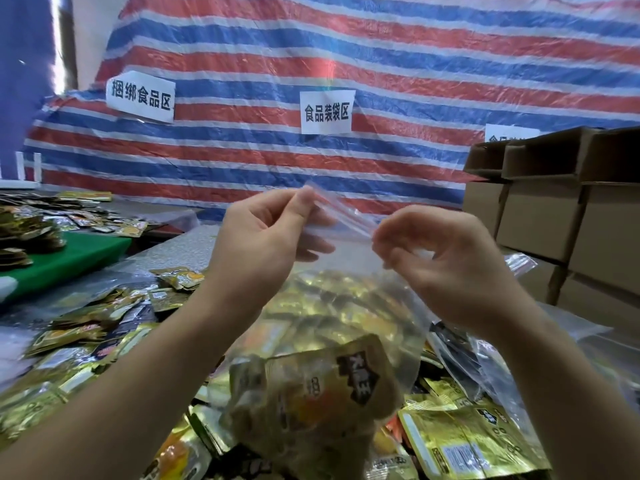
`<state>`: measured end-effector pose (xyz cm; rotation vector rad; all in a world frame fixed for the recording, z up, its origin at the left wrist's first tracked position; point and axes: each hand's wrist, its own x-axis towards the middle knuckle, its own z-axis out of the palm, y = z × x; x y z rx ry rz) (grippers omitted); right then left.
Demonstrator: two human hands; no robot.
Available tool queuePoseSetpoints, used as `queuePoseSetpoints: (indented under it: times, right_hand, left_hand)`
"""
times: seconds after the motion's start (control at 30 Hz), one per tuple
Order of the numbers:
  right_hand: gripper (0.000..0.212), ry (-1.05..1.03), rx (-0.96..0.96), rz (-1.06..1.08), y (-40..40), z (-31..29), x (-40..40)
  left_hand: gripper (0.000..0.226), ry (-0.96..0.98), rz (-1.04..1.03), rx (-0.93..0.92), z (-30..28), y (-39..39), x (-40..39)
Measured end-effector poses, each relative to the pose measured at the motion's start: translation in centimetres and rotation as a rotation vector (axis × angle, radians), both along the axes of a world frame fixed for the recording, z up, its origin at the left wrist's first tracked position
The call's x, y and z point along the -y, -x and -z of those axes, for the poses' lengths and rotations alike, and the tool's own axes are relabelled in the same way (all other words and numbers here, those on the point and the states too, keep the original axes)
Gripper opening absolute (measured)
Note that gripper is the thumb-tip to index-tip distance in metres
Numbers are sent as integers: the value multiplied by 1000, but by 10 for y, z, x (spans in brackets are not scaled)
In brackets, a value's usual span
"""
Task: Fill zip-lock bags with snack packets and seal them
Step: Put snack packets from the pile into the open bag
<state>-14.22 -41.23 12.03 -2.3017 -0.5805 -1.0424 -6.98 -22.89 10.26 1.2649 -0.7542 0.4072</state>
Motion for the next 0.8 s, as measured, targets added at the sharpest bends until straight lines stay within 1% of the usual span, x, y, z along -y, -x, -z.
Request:
queuePoseSetpoints:
  times: [0.07,0.13,0.2,0.27,0.33,0.4,0.57,0.67,0.8]
  right_hand:
    - [13,-16,97,26,2,-2,-2]
    - [19,-24,134,96,3,-3,-4]
    - [24,10,85,186,3,-2,-5]
    - [31,90,27,278,3,0,-7]
    - [32,130,-2,308,4,1,-11]
    - [29,116,-24,265,5,1,-15]
    - [21,-9,-93,115,7,1,-26]
    - [16,-72,-98,85,7,1,-25]
    - [15,-123,-120,58,9,0,-26]
  left_hand:
    - [24,31,30,40,-4,5,-2]
    - [24,32,38,48,-5,6,-3]
    - [24,-5,25,24,-3,6,-2]
    - [23,-45,18,-6,1,5,2]
    - [22,-85,19,9,4,4,4]
    - [22,-134,20,68,6,5,6]
    - [23,-232,18,181,10,9,12]
    - [21,-218,19,172,10,10,13]
    - [19,-163,36,123,8,10,12]
